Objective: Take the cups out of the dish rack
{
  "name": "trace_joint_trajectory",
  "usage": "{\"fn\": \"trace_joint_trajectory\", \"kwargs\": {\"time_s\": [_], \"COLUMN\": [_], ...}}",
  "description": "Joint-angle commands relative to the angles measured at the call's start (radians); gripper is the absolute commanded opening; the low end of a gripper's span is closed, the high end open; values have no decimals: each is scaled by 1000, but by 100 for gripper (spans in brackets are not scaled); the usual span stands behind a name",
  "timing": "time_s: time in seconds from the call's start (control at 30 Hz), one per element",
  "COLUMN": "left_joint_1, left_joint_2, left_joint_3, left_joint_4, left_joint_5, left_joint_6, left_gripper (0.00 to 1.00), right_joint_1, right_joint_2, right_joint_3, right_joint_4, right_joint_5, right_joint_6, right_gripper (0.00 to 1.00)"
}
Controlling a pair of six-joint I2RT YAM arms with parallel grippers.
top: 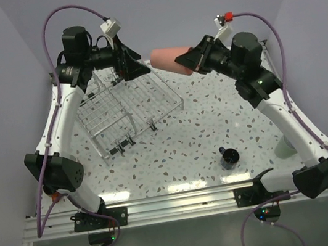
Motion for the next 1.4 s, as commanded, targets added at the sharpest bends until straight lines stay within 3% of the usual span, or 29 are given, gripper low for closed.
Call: {"fn": "trace_joint_trajectory", "kwargs": {"time_s": [0.0,0.23,0.37,0.47,0.7,1.03,1.23,1.37], "left_joint_1": [-1,-3,-3,-3,-3,-3,-3,-3], "left_joint_2": [-6,22,25,30,56,91,111,129], "left_joint_3": [54,97,80,64,61,67,75,83], "left_joint_4": [-62,-203,-226,-234,-238,-244,-249,-266], "left_joint_5": [-131,-393,-467,-479,-465,-441,-429,-424], "left_joint_6": [144,278,313,328,342,359,367,365], "left_gripper": [100,100,100,100,100,100,100,100], "right_joint_1": [-18,-18,-19,-19,-57,-324,-347,-373], "right_joint_2": [-52,-36,1,0,-123,-249,-288,-350], "right_joint_3": [145,379,490,504,340,245,185,133], "right_joint_4": [-410,-969,-1309,-1470,-1480,-1481,-1483,-1483], "right_joint_5": [370,818,1040,1167,1143,1085,964,979], "right_joint_6": [-205,-381,-314,-233,-160,-263,-254,-251], "right_gripper": [0,0,0,0,0,0,0,0]}}
